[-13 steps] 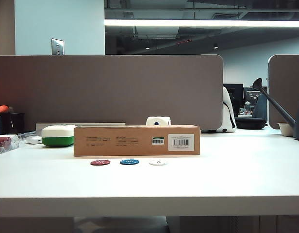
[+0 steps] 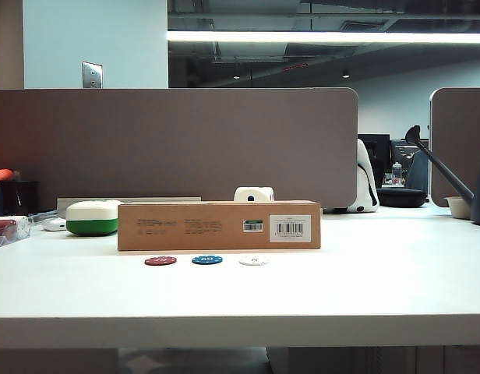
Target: Push the chip with the lowest value in the row forward next to the rectangular box.
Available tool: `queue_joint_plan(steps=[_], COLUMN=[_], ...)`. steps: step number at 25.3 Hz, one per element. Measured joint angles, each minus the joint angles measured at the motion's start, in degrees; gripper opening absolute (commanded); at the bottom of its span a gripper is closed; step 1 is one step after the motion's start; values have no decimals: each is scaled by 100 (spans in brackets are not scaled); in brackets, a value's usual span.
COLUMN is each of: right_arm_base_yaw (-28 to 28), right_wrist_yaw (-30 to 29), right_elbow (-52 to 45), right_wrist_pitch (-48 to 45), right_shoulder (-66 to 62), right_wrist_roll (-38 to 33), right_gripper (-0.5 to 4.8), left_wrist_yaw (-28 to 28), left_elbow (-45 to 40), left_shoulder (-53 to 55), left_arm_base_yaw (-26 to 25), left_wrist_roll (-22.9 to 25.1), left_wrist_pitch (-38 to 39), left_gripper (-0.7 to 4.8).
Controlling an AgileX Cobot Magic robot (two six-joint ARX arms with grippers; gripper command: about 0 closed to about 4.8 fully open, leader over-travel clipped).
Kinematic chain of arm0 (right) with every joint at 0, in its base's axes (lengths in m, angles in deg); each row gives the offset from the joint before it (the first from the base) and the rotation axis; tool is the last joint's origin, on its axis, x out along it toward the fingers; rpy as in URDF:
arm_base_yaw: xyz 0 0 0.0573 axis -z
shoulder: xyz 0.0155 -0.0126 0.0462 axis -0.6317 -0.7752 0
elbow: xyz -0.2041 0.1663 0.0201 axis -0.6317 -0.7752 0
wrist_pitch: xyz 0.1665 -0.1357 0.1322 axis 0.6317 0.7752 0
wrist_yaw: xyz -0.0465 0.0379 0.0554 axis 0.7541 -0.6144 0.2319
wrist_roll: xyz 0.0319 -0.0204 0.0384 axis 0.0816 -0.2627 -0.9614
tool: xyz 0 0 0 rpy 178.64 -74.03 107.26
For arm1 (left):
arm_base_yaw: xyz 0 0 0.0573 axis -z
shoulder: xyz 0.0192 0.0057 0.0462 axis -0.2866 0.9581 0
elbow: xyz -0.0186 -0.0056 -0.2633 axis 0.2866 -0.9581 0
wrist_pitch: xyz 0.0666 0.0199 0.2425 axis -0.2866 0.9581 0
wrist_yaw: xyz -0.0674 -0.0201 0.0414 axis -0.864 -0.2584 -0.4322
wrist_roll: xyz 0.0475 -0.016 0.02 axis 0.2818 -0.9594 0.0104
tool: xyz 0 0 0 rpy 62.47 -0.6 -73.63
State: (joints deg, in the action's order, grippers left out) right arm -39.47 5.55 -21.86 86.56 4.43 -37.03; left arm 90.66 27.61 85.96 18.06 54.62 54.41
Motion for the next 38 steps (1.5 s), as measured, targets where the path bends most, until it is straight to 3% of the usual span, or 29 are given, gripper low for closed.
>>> queue_joint_plan(steps=[7,10,16,19,21,30,38], right_arm_base_yaw=[0,0,0,0,-4,-24,-24], right_wrist_yaw=[0,0,2,2,7,13,13], right_elbow=[0,0,0,0,0,0,0], right_wrist_pitch=[-2,0,0,-2,4,2,0], right_shoulder=[0,0,0,0,0,0,0], right_wrist_roll=[0,0,0,0,0,0,0], right_gripper=[-6,-6,-6,-6,-6,-6,-6], left_wrist_yaw=[2,0,17,17,-9,-2,-2], left_elbow=[782,1237,2170,2699,3047,4725,4800], left_shoulder=[87,503,2479,4074,4931,7012,7309], left_arm_base_yaw=[197,603,1797,2487,2669,2717,2717], left_wrist_roll=[0,0,0,0,0,0,0], left_wrist_pitch=[1364,1993,1947,1832,1864,1703,1521], left_gripper=[-5,-5,-5,-5,-5,-5,-5])
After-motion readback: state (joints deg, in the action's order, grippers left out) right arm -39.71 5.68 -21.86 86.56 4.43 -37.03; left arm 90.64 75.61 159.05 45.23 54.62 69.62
